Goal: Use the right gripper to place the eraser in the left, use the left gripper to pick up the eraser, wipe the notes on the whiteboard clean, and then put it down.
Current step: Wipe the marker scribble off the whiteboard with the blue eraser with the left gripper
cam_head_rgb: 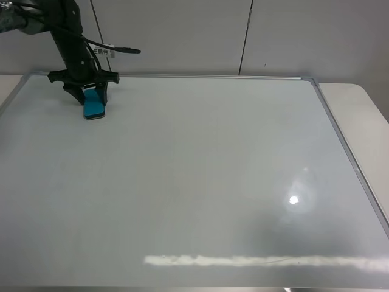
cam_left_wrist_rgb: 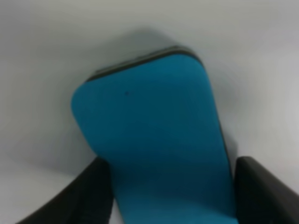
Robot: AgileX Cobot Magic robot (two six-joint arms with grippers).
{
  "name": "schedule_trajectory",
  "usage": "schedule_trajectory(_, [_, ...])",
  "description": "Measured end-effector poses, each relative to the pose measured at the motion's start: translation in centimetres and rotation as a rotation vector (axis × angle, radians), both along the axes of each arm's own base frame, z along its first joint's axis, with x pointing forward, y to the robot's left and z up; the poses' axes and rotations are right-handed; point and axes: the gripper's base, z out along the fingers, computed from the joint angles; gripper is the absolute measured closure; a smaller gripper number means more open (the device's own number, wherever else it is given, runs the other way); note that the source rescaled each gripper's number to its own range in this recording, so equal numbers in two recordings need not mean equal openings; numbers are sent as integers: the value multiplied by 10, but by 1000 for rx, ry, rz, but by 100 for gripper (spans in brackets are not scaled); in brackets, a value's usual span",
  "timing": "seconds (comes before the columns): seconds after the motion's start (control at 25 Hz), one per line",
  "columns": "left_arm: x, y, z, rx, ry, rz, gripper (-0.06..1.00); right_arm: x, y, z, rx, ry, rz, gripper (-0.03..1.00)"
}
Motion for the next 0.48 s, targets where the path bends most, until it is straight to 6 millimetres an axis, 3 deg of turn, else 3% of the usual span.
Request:
schedule_trajectory(0.08, [-1, 17, 1, 9, 8, 31, 94, 0, 0, 0, 0, 0, 0, -3])
schedule_trajectory(0.2, [-1, 27, 3, 12, 9, 48, 94, 0, 0, 0, 0, 0, 0, -3])
schedule_trajectory(0.48, [-2, 19, 4, 37, 9, 21, 94, 0, 0, 0, 0, 0, 0, -3])
